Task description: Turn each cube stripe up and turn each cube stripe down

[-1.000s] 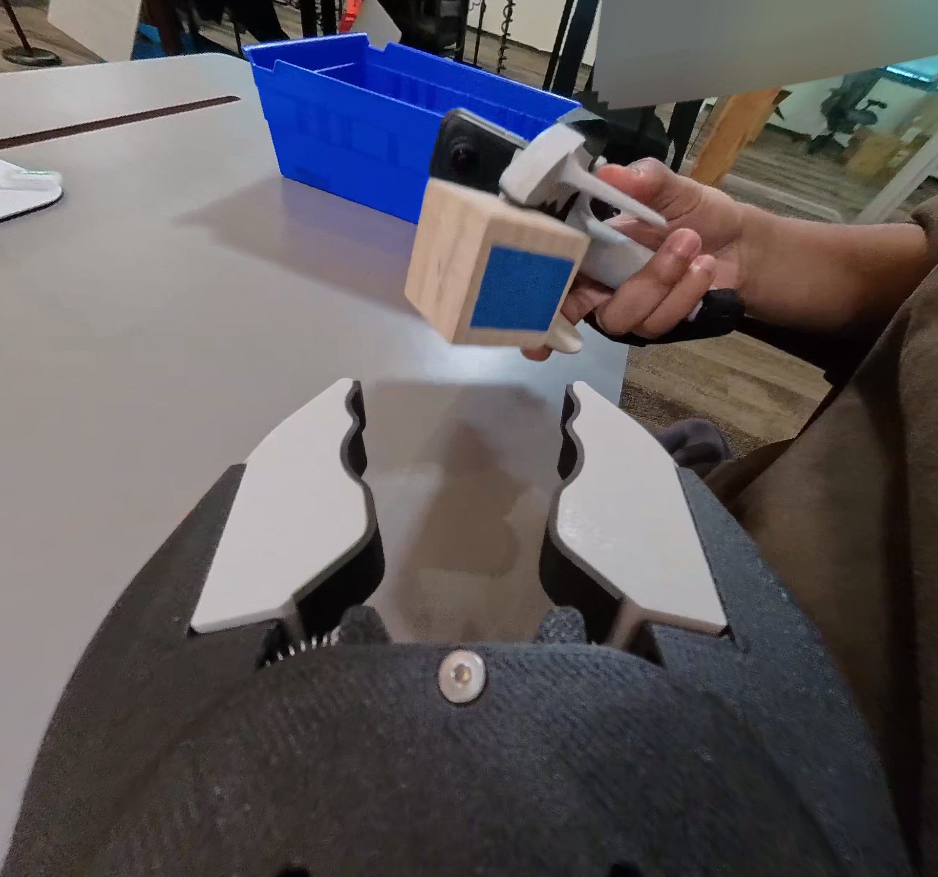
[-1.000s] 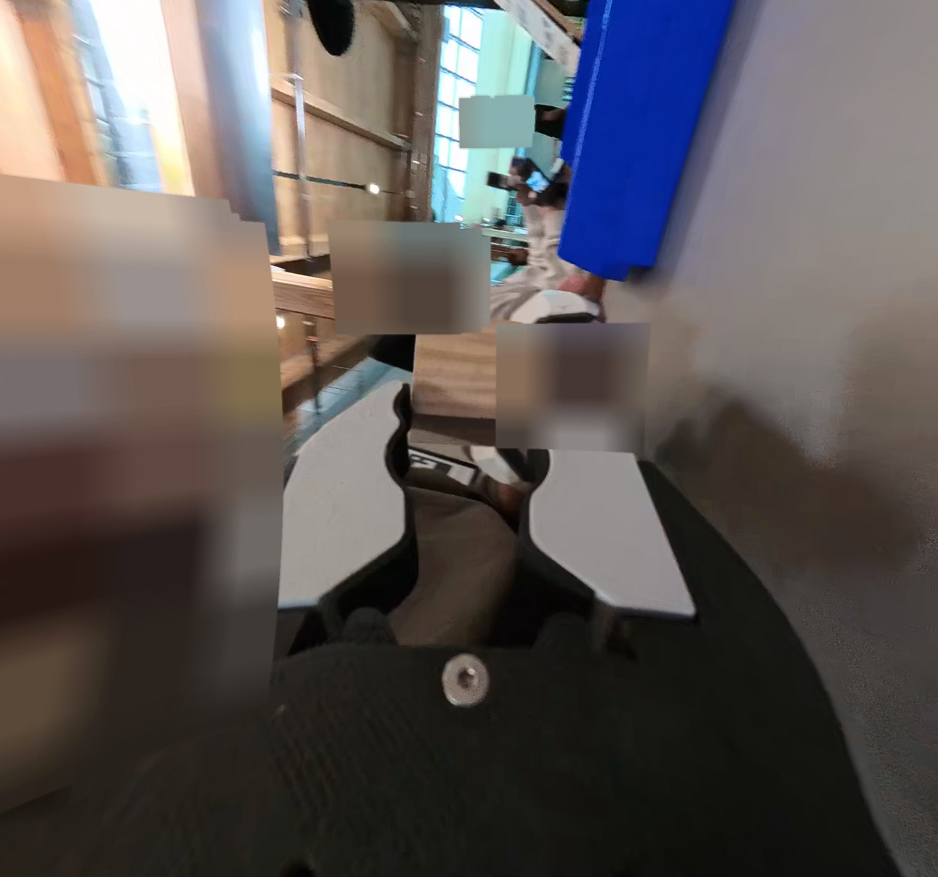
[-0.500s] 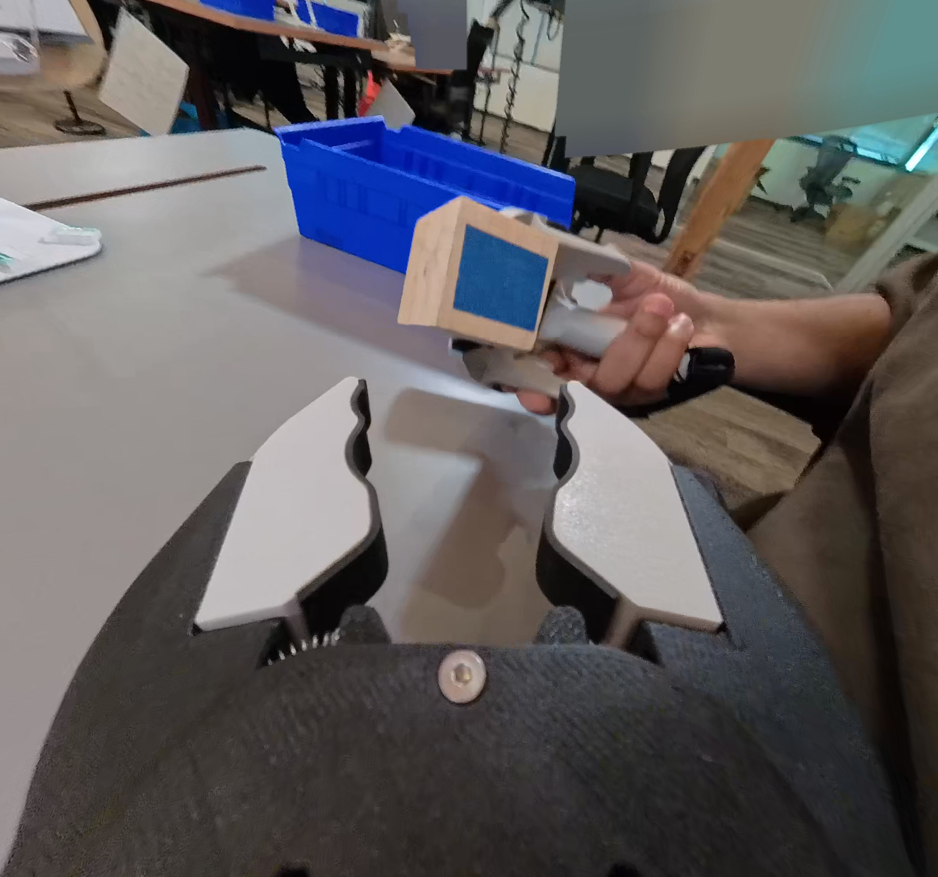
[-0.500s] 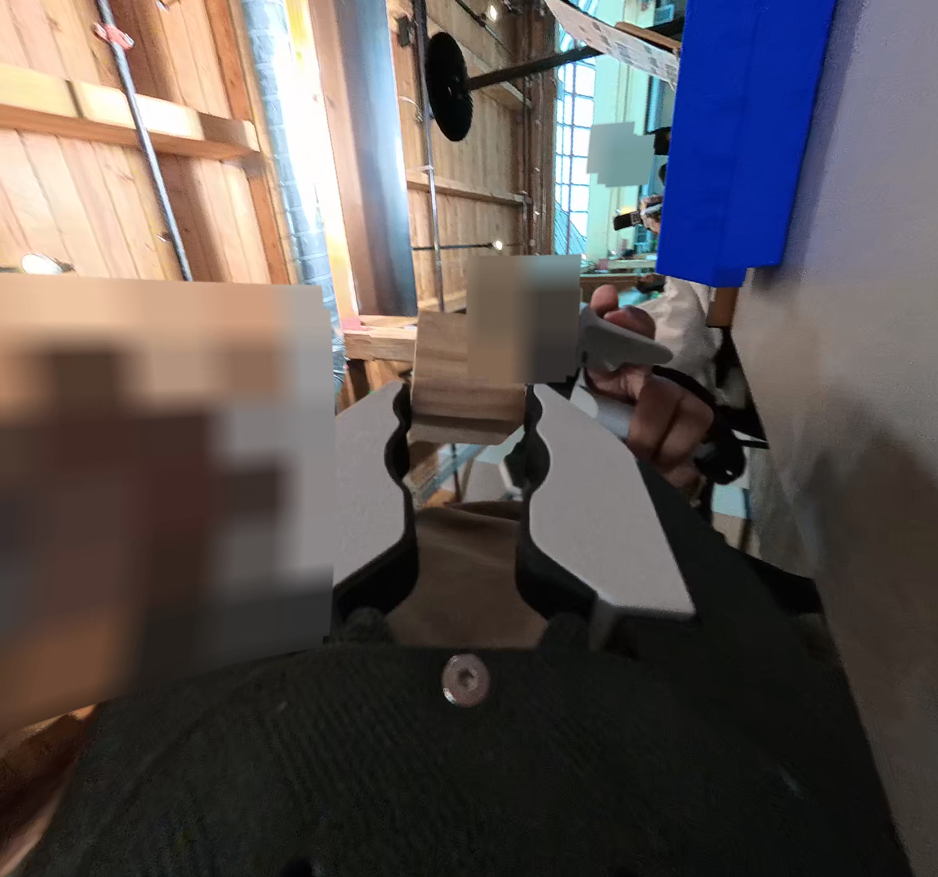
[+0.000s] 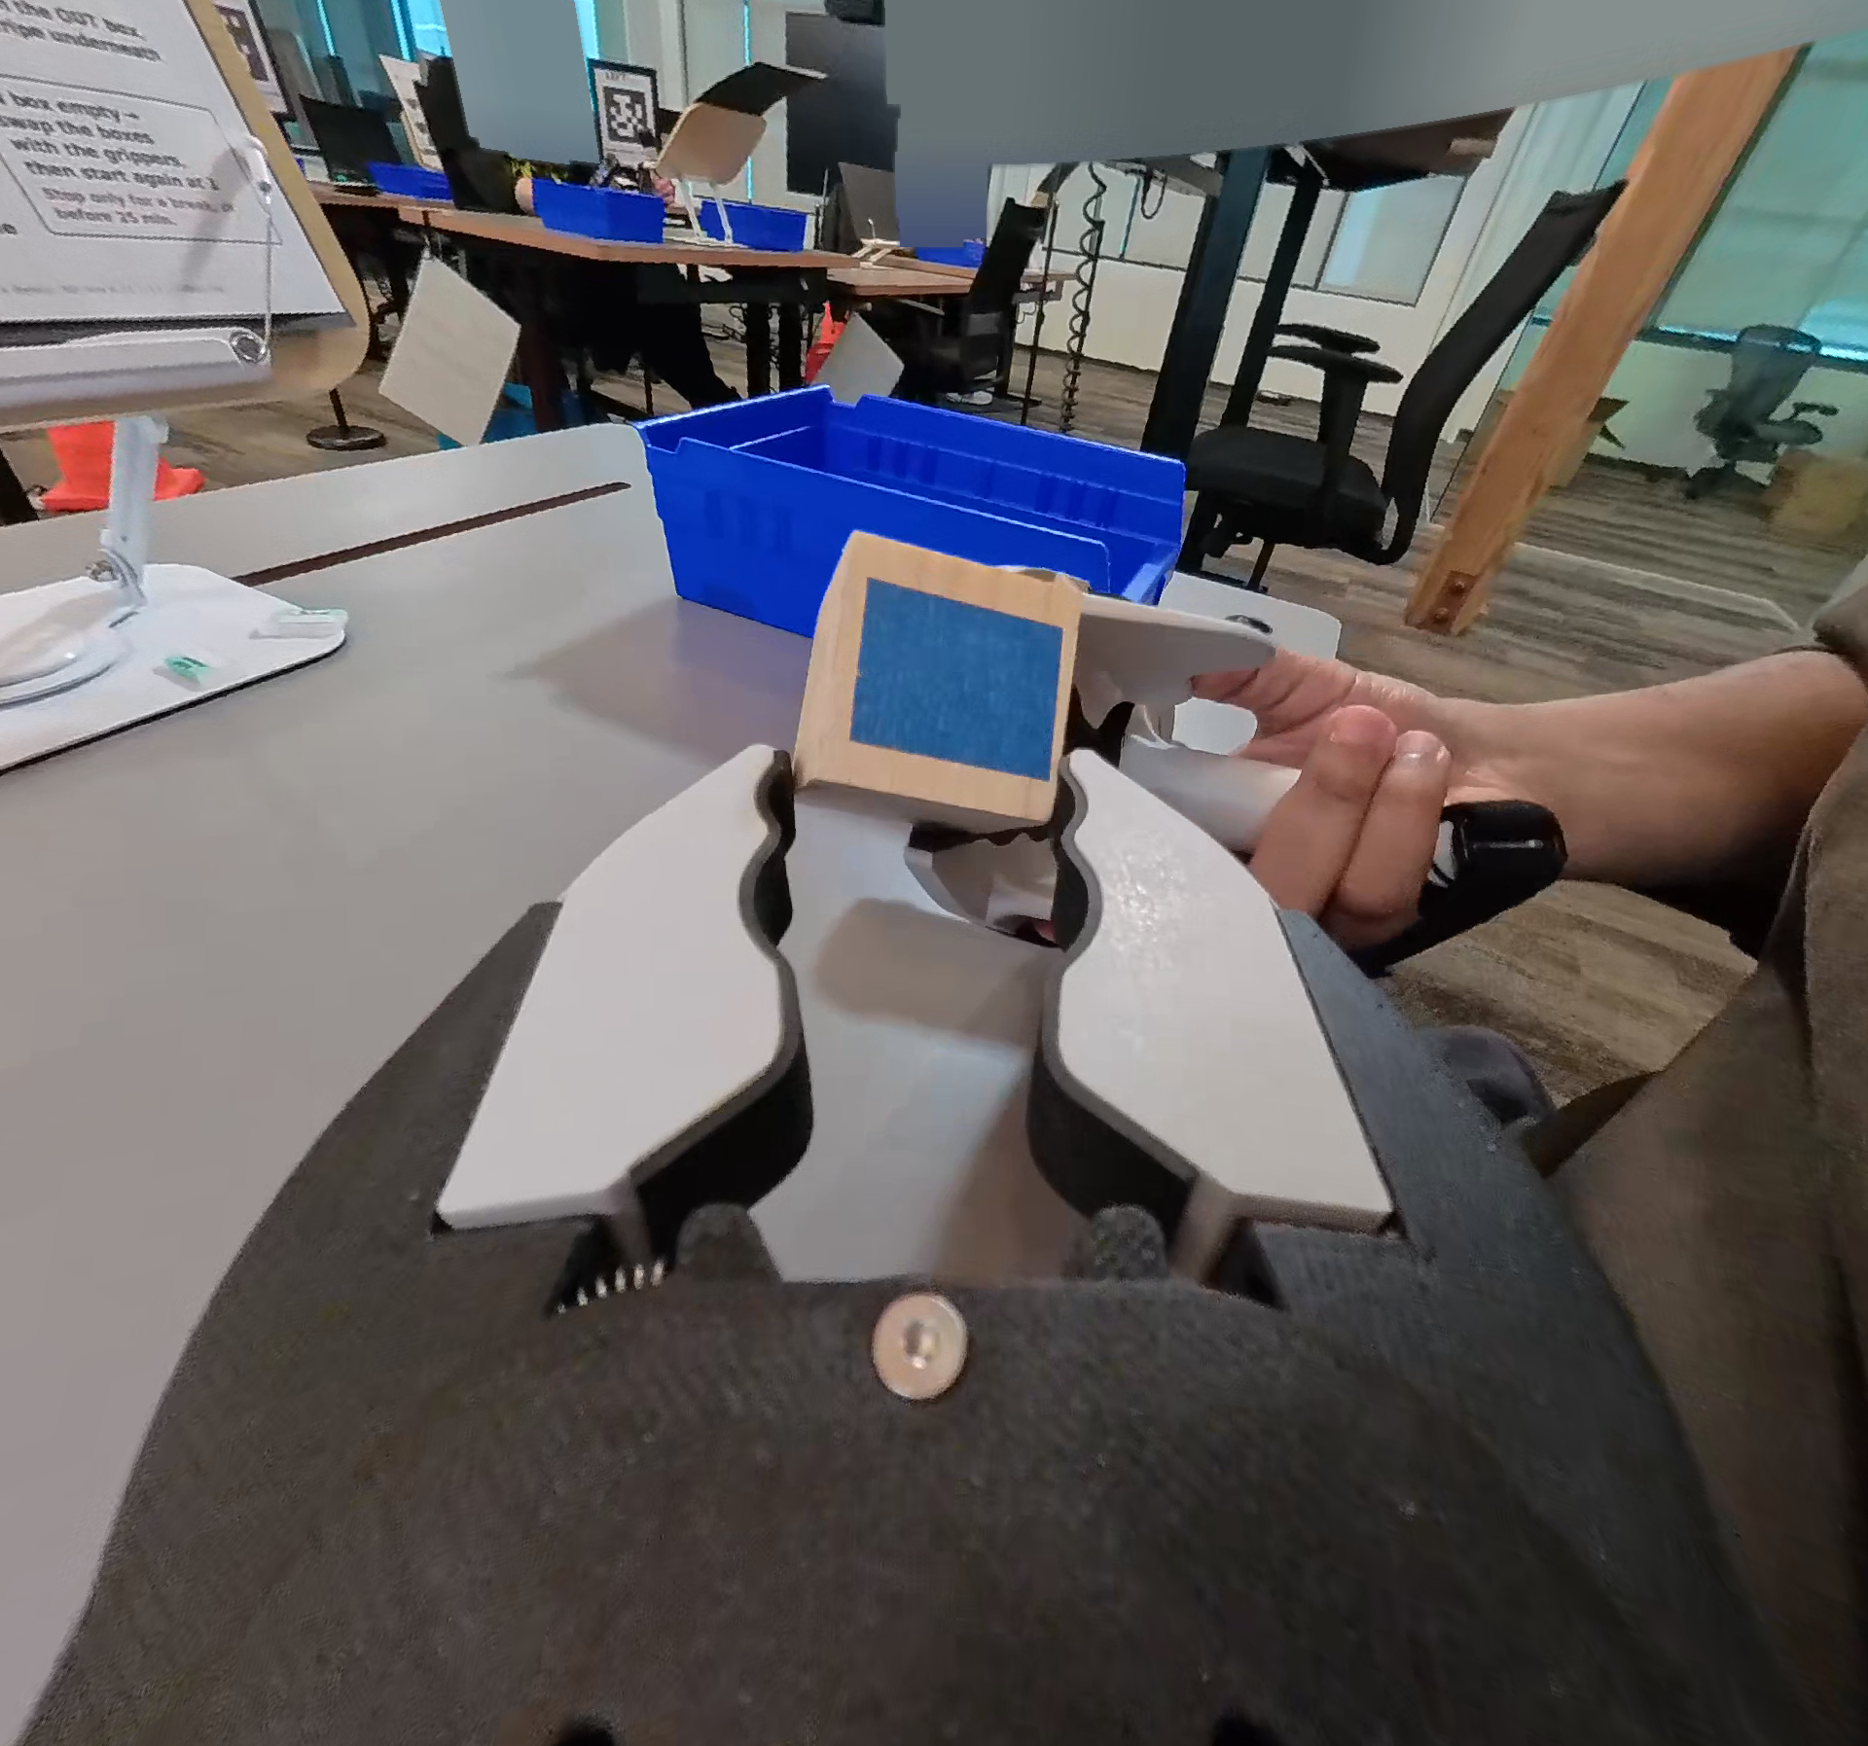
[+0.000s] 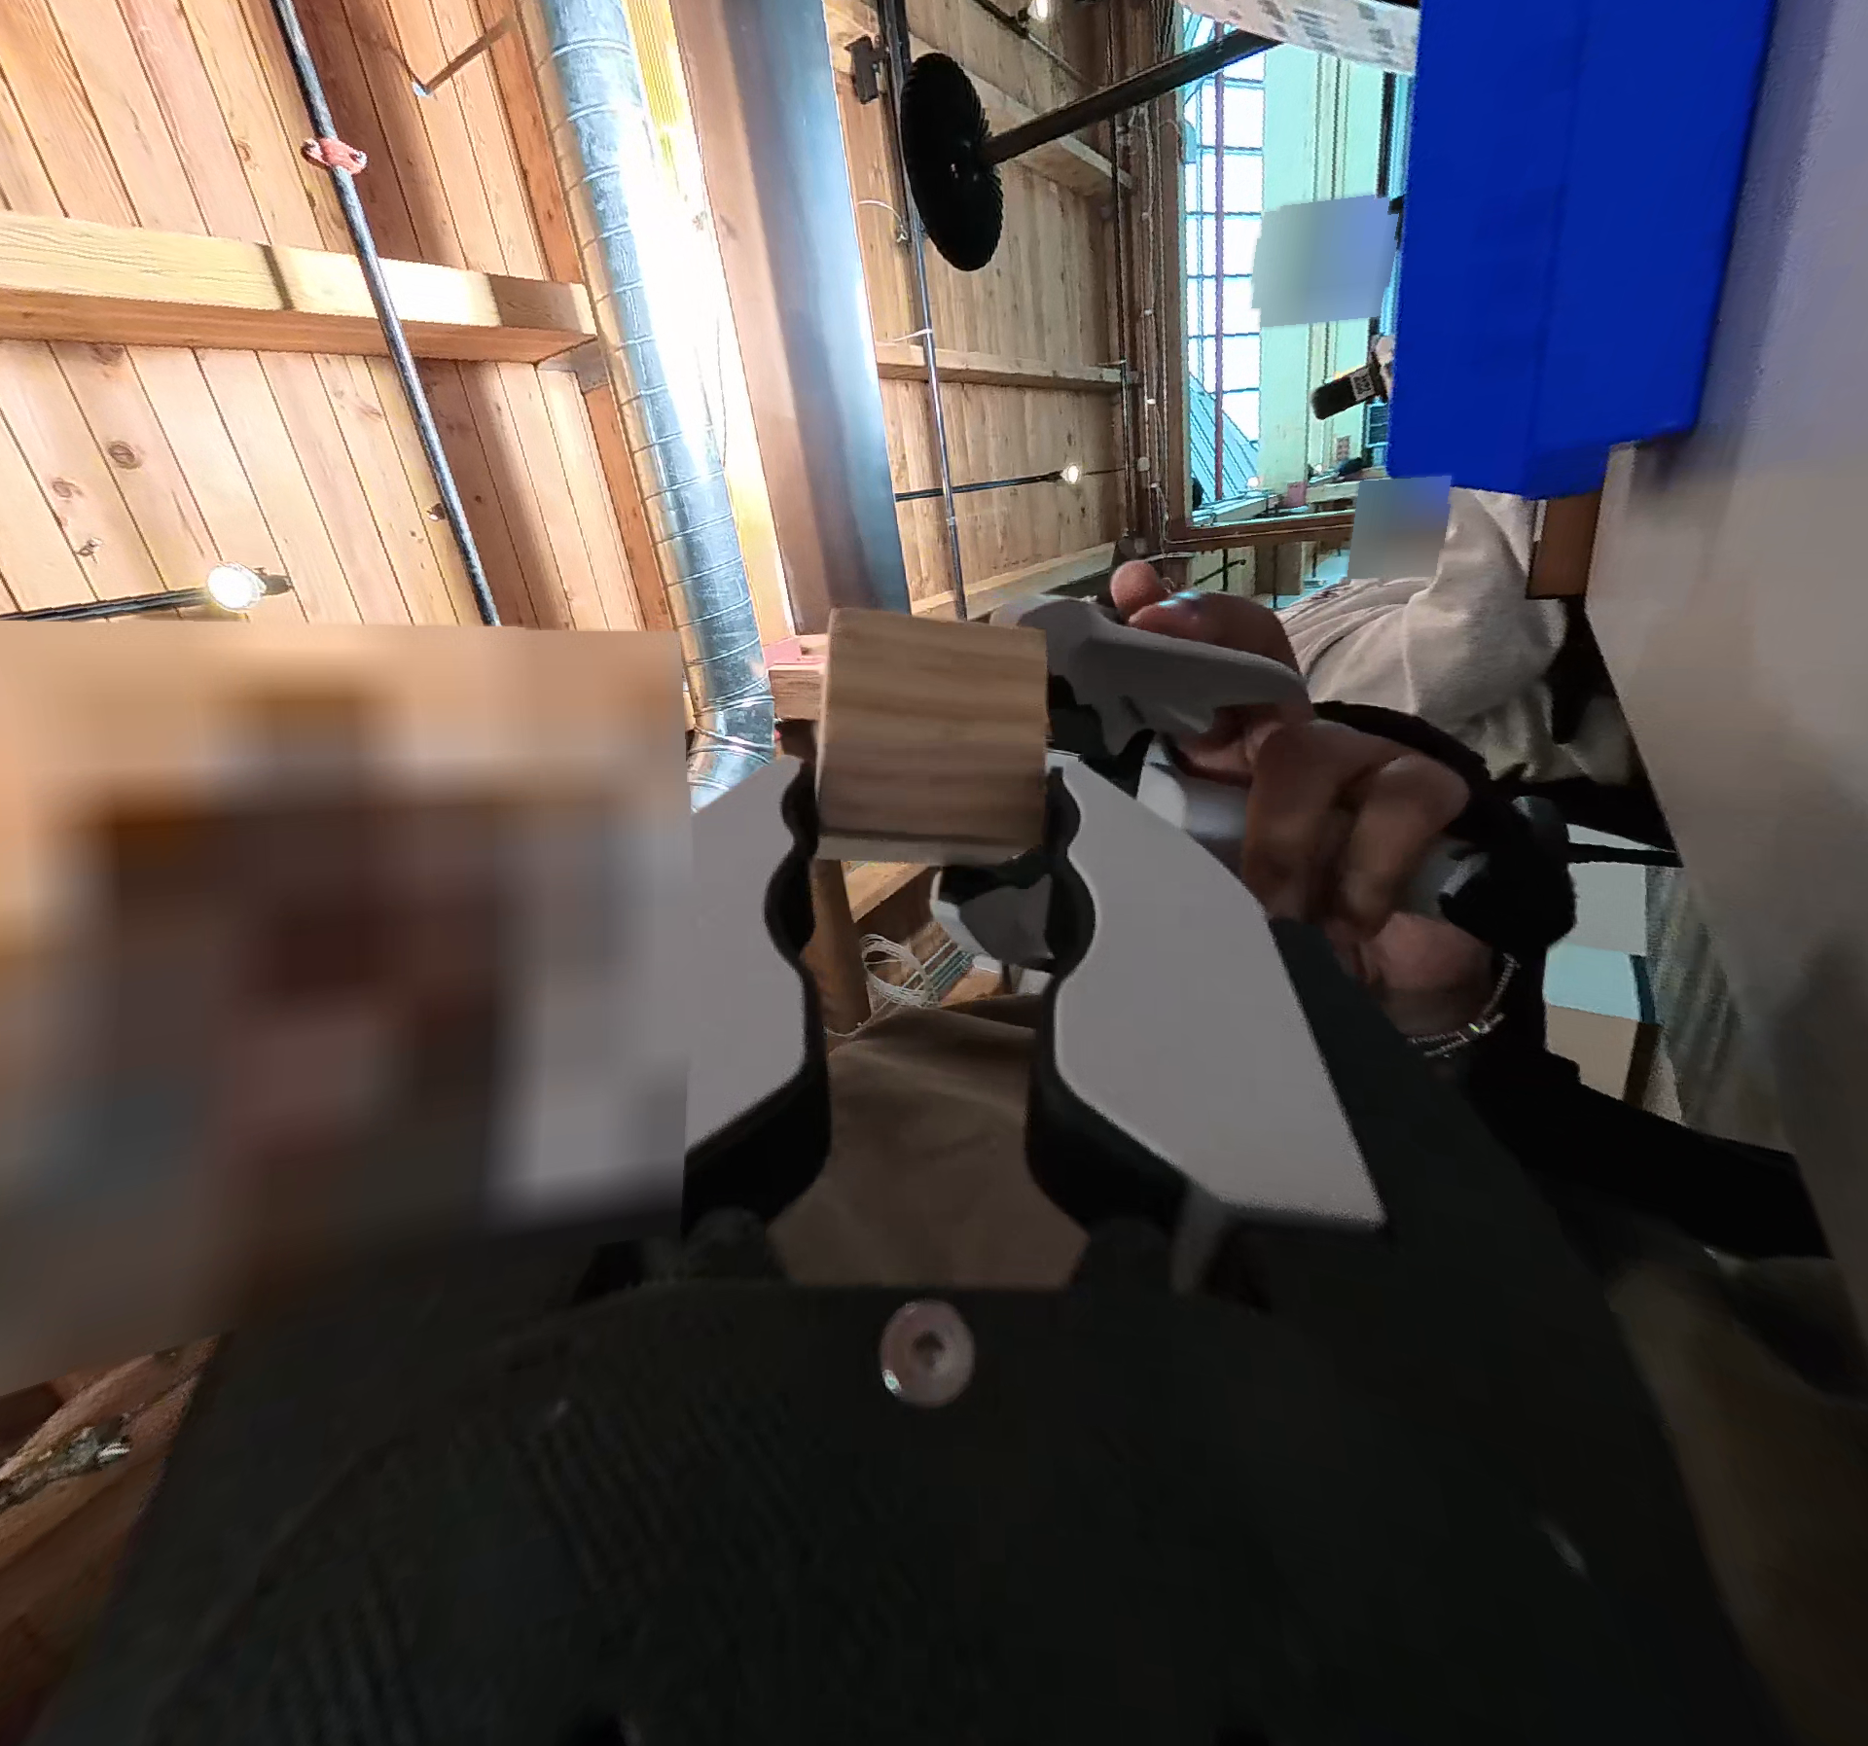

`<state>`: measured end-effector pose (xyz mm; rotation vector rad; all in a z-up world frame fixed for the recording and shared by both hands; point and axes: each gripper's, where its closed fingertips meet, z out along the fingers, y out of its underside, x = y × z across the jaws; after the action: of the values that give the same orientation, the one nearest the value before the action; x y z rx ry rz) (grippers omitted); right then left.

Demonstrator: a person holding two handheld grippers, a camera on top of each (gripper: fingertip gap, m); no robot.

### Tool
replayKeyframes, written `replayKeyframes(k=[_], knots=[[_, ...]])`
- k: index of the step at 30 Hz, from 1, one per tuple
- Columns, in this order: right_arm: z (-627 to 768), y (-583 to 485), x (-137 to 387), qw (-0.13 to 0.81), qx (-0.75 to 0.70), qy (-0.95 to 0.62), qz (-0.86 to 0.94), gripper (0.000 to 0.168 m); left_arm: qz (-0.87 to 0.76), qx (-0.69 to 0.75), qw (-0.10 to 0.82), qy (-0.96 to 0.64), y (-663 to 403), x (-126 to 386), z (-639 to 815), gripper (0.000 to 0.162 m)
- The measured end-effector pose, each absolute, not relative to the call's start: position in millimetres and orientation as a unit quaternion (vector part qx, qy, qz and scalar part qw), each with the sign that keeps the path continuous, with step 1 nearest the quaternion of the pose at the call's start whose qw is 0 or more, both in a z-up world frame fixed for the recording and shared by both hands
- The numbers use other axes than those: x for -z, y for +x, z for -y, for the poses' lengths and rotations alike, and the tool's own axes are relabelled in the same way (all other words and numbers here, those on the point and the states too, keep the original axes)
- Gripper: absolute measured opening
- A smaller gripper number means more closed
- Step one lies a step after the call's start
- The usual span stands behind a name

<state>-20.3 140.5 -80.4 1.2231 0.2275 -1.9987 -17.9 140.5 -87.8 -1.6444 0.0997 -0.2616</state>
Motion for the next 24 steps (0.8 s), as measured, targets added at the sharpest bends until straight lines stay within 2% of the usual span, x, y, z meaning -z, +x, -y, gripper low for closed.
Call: replayKeyframes(k=[5, 9, 14, 19, 24], knots=[[-148.0, -23.2, 100.3, 0.346, 0.763, 0.533, -0.121, 0.048, -0.07, 0.058, 0.664, -0.742, -24.4, 91.0, -137.8, 0.047], [-161.9, -25.9, 117.3, 0.27, 0.742, 0.587, -0.178, 0.052, -0.065, 0.027, 0.647, -0.759, -36.4, 100.5, -136.5, 0.047], [-160.6, -28.2, 128.5, 0.133, 0.7, 0.631, -0.306, 0.055, -0.058, -0.051, 0.603, -0.794, -57.6, 117.9, -138.0, 0.046], [-156.9, -32.3, 140.8, -0.032, 0.629, 0.647, -0.43, 0.068, -0.117, -0.181, 0.532, -0.819, -61.4, 138.4, -139.8, 0.046], [-146.5, -32.3, 141.5, -0.105, 0.588, 0.624, -0.504, 0.069, -0.16, -0.229, 0.498, -0.821, -46.6, 148.4, -146.0, 0.046]])
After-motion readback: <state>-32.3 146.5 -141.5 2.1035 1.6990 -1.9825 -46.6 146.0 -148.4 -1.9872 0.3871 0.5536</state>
